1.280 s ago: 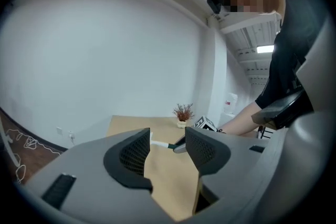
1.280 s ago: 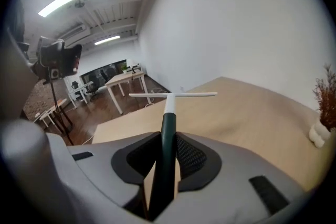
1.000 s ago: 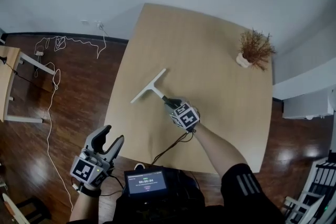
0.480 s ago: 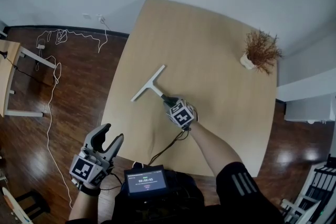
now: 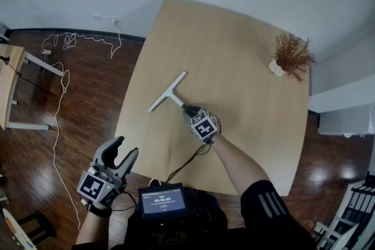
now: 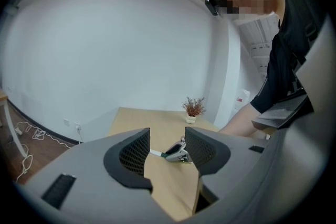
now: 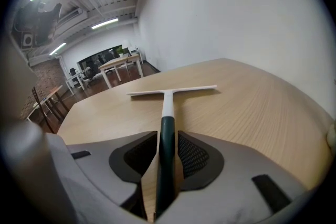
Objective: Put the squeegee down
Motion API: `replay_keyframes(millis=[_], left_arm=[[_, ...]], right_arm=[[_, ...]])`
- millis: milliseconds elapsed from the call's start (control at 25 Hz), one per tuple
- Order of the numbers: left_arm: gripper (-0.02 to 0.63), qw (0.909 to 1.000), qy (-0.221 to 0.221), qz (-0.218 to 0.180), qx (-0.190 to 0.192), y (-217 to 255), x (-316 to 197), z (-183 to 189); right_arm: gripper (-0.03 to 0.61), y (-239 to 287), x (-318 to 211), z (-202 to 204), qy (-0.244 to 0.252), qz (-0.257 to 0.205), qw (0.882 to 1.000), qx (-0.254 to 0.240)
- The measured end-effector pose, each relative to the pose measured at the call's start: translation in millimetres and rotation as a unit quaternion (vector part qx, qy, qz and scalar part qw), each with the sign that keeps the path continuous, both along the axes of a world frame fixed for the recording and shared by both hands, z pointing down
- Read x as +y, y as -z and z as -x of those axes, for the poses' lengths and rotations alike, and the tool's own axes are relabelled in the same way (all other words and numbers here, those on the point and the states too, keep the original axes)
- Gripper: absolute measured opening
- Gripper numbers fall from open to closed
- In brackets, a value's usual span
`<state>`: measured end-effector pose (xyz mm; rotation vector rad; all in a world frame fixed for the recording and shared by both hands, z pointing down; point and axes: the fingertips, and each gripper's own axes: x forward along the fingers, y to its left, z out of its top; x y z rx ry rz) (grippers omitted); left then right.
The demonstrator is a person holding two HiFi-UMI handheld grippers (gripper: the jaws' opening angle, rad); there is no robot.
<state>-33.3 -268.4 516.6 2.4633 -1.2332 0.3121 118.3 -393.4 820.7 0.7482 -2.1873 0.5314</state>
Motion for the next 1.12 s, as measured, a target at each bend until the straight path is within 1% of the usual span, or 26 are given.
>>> replay_keyframes(millis=[120, 200, 320, 440, 520, 600, 680, 760, 840, 960, 1040, 1120], left_arm=[[0.218, 1.0000, -0.004, -0.005, 0.003, 3, 2, 6], [0.219, 0.9999, -0.010, -0.010, 0.005, 6, 5, 9], [0.219, 0.9995, -0.019, -0.021, 0.011, 17, 13, 14], [0.219, 0.9983, -0.032, -0.048, 0.010, 26, 26, 29], [0.218, 0.9972, -0.040, -0.063, 0.003, 28, 39, 43], [0.218, 0.9956, -0.053, -0.077, 0.009, 37, 54, 51], [0.219, 0.9929, -0.071, -0.093, 0.019, 47, 72, 61], [0.219, 0.9901, -0.088, -0.106, 0.026, 57, 96, 75], [0.218, 0.9873, -0.103, -0.117, 0.033, 66, 122, 93], [0.218, 0.9825, -0.127, -0.129, 0.041, 76, 163, 119], [0.218, 0.9798, -0.143, -0.134, 0.041, 80, 188, 128], [0.218, 0.9782, -0.155, -0.130, 0.047, 90, 209, 127]], right_arm=[[0.150, 19, -5, 2, -0.009, -0.016, 1.000, -0.008], [0.150, 34, -6, 2, -0.013, -0.035, 0.999, -0.014], [0.150, 75, -5, 0, -0.018, -0.082, 0.996, -0.029], [0.150, 132, 2, -6, -0.044, -0.133, 0.988, -0.062], [0.150, 172, 15, -14, -0.065, -0.171, 0.979, -0.085], [0.152, 222, 37, -19, -0.082, -0.210, 0.969, -0.102], [0.153, 273, 69, -16, -0.089, -0.252, 0.958, -0.108], [0.152, 317, 108, -8, -0.101, -0.285, 0.946, -0.117], [0.155, 350, 150, -1, -0.127, -0.304, 0.935, -0.134], [0.155, 382, 212, 9, -0.170, -0.330, 0.917, -0.147], [0.155, 401, 252, 15, -0.187, -0.345, 0.906, -0.157], [0.156, 418, 290, 18, -0.196, -0.357, 0.897, -0.172]])
